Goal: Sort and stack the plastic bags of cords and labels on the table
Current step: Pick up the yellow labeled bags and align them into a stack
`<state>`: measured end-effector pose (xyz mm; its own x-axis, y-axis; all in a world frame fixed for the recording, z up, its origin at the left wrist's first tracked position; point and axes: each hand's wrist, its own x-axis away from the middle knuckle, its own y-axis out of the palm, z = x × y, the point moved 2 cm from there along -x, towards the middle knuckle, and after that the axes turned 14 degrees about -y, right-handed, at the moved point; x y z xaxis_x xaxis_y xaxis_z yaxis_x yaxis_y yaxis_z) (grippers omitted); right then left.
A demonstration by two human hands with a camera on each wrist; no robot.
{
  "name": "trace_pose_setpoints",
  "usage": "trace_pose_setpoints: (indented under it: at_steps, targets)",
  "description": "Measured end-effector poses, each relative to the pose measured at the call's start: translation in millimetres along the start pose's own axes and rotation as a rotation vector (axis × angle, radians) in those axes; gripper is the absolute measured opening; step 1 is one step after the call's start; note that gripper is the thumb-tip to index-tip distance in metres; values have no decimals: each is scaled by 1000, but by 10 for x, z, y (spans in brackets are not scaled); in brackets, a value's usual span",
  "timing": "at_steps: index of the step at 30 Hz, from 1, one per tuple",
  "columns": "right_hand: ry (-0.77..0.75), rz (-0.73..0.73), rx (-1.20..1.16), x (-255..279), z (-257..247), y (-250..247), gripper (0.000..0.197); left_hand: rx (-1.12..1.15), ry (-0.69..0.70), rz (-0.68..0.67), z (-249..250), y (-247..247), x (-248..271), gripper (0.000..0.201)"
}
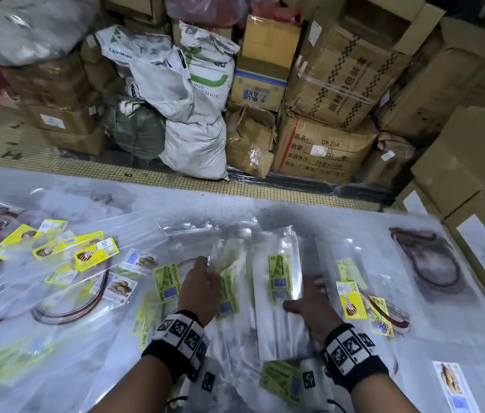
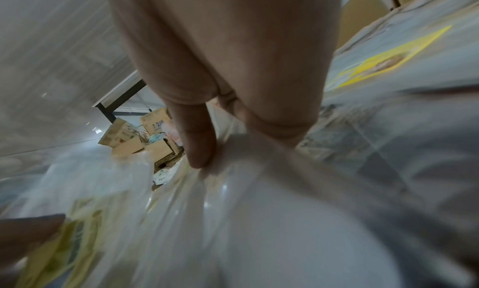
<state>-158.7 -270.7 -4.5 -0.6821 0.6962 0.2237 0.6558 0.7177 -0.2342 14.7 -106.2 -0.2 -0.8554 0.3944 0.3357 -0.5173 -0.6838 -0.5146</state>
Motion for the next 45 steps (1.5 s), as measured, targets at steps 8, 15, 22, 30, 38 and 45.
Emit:
trace_pose_setpoints:
  at_steps: [8,15,22,30,38,45]
  targets:
    - [29,-16,1,-128,-46,93,54,356,-215,-323,-44,-12,-27,45]
    - [9,4,-75,-143,-71,123,56,650,-103,-146,57,-178,46,20]
    - [-127,-40,-152,-96,-327,252,30,715,-93,-196,293,-141,96,12]
    - [-51,-175,-367,15,-481,407,46,494,-103,-170,304,51,152,35]
    - [-58,-211,-331,-42,-408,334,42,636,-123,-111,297,176,190,29]
    - [-83,-238,-303,-102,-326,298,61,743,-194,-370,477,375,310,44]
